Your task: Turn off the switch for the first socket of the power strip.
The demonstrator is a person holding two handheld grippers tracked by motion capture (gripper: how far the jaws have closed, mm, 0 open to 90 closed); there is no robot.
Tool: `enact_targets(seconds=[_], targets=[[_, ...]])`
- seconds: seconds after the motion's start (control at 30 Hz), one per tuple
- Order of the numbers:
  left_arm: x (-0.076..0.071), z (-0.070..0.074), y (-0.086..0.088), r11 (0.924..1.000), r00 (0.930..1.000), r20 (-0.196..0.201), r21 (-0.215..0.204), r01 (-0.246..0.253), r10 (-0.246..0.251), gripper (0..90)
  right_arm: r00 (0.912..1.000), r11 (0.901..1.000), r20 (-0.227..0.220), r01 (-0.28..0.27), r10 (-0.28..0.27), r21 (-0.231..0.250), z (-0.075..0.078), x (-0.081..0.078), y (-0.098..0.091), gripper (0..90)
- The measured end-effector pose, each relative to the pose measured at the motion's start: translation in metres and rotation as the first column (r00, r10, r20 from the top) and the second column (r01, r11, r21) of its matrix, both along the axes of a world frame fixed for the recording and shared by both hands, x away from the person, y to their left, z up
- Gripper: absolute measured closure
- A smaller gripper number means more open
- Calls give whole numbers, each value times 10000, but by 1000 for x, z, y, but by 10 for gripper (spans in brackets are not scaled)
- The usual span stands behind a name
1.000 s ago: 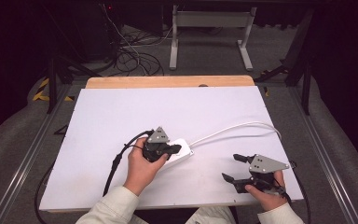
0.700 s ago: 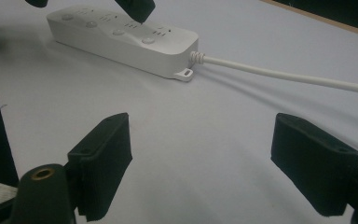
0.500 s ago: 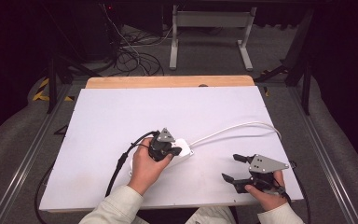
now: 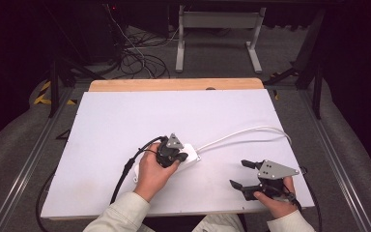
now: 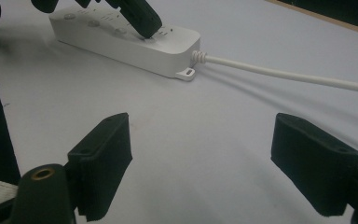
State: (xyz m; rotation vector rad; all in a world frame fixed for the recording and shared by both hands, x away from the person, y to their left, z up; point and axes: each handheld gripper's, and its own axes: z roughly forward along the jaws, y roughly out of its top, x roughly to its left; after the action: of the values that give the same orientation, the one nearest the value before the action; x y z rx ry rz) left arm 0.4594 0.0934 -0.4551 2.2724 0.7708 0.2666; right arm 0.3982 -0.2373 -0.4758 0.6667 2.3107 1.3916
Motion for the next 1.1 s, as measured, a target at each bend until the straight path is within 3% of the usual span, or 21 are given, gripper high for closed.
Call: enact_targets(seconds=[0.57,1.1], targets=[[2,-2,0,10000,9998,-170,-28,-69,68,900,10000,10000,-19,-3,3,-47,0,0,1,204],[1,-2,-3,9998,9999,-70,153,-89,90,900,10000,10000,-33,-33,32,-92,-1,0,1,204]])
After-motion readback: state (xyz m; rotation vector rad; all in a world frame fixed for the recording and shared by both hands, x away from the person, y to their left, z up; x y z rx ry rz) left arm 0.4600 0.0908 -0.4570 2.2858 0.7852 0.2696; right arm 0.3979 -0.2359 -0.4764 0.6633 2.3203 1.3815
